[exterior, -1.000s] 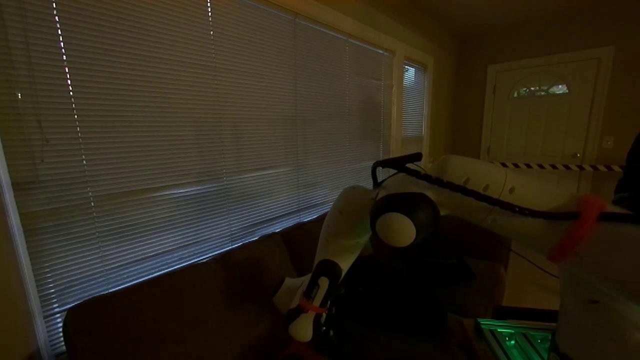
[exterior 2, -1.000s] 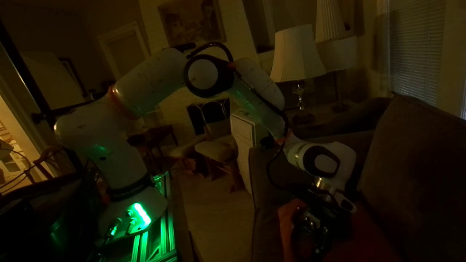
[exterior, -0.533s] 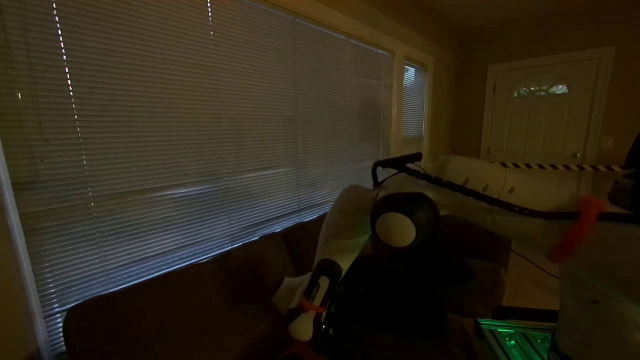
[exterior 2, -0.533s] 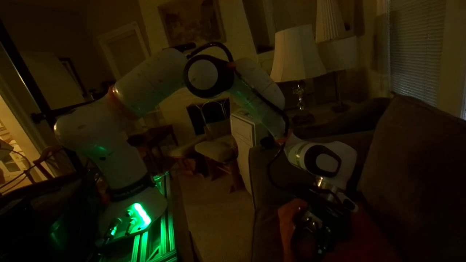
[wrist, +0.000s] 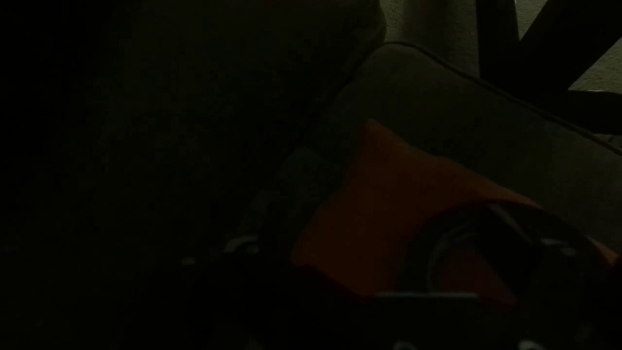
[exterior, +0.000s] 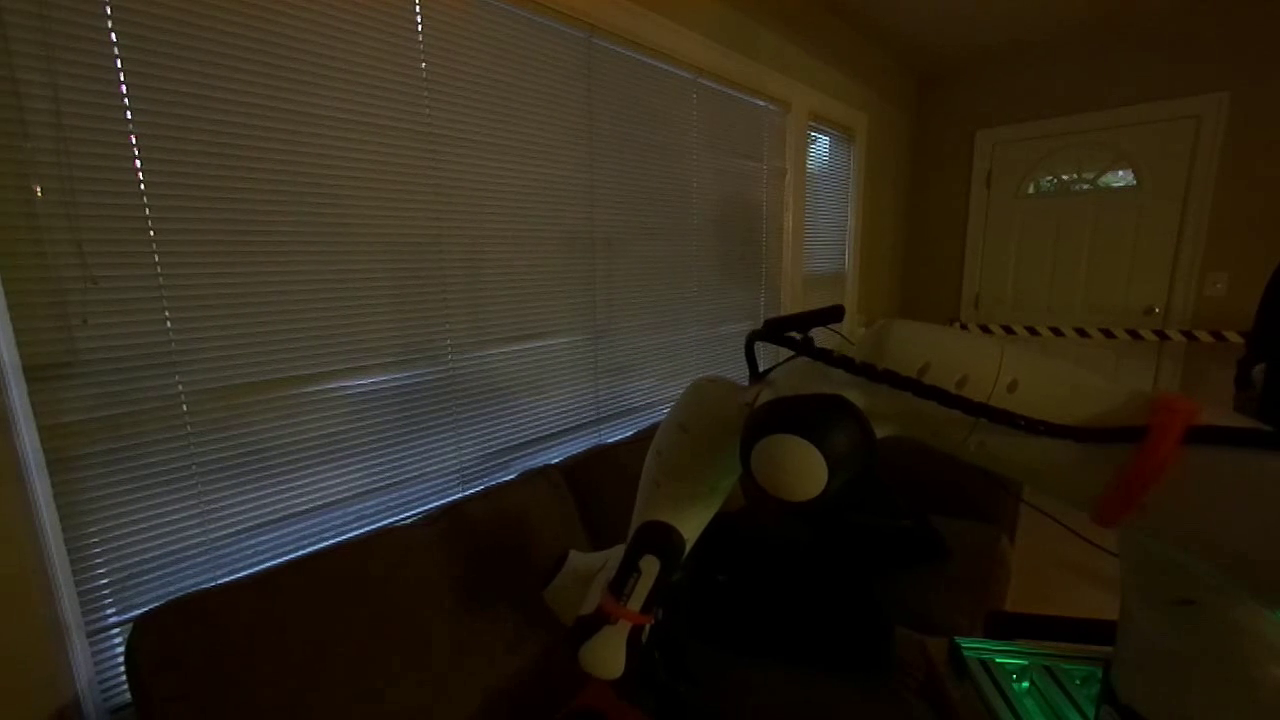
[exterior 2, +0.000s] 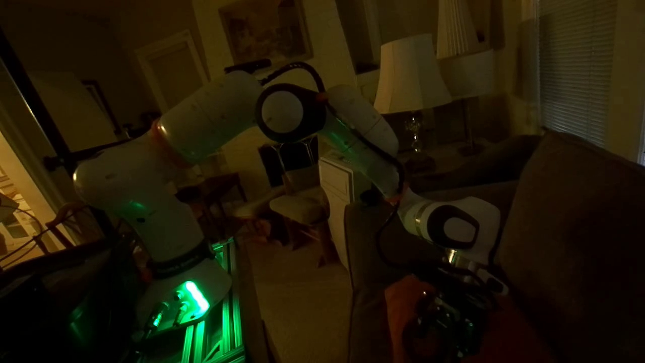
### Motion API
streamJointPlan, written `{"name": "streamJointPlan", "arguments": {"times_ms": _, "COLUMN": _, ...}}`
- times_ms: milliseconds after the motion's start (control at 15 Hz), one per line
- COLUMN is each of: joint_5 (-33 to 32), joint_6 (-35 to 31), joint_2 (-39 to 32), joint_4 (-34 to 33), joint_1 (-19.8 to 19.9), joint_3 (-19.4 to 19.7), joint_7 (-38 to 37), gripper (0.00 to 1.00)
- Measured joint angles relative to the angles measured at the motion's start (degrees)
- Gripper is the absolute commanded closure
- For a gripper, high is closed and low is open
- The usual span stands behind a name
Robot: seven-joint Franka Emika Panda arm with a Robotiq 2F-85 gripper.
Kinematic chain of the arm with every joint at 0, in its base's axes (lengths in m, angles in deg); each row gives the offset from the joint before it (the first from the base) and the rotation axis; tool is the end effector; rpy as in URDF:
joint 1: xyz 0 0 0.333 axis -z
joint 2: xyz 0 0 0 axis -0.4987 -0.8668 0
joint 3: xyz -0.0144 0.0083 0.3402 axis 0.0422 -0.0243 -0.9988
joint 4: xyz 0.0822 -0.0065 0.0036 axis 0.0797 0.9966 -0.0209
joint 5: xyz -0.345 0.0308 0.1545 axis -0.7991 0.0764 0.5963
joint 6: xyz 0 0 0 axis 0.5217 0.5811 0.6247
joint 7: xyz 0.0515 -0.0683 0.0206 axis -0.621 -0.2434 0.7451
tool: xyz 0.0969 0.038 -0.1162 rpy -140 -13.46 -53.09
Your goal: Put the masking tape on the left armrest of the sofa.
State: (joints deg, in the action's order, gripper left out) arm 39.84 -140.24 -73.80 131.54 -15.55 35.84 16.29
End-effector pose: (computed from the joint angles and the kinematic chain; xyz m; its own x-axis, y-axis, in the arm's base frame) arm 0.5293 -0.2696 -0.0851 0.7794 0.0290 -0.6259 0.1181 -0.9878 0.1012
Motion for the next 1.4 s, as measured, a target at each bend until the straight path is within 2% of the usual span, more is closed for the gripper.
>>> {"name": "streamJointPlan", "arguments": {"times_ms": 400, "joint_5": 0.0, "joint_6": -0.6, "joint_2": -3.6, "joint_4": -3.0, "joint_1": 0.3, "joint_3": -1.6, "joint_7": 0.0, "gripper": 0.01}}
{"name": "streamJointPlan", "arguments": {"times_ms": 533, "joint_5": 0.1, "joint_6": -0.6, "joint_2": -4.9, "joint_4": -4.4, "joint_1": 0.4, "joint_3": -1.7, "joint_7": 0.0, "gripper": 0.03}}
{"name": "streamJointPlan", "arguments": {"times_ms": 667, "joint_5": 0.1, "joint_6": -0.6, "joint_2": -6.3, "joint_4": -6.1, "joint_1": 0.7, "joint_3": -1.7, "joint_7": 0.2, "gripper": 0.12}}
{"name": "streamJointPlan", "arguments": {"times_ms": 733, "joint_5": 0.1, "joint_6": -0.6, "joint_2": -7.0, "joint_4": -7.0, "joint_1": 0.9, "joint_3": -1.7, "joint_7": 0.4, "gripper": 0.27}}
{"name": "streamJointPlan", "arguments": {"times_ms": 867, "joint_5": 0.2, "joint_6": -0.6, "joint_2": -8.1, "joint_4": -8.7, "joint_1": 1.2, "joint_3": -1.7, "joint_7": 0.8, "gripper": 0.4}}
{"name": "streamJointPlan", "arguments": {"times_ms": 1333, "joint_5": 0.7, "joint_6": 0.0, "joint_2": -11.6, "joint_4": -13.6, "joint_1": 1.4, "joint_3": -2.5, "joint_7": 1.0, "gripper": 0.95}}
{"name": "streamJointPlan", "arguments": {"times_ms": 1400, "joint_5": 0.8, "joint_6": 0.2, "joint_2": -11.9, "joint_4": -14.2, "joint_1": 1.4, "joint_3": -2.7, "joint_7": 1.0, "gripper": 0.99}}
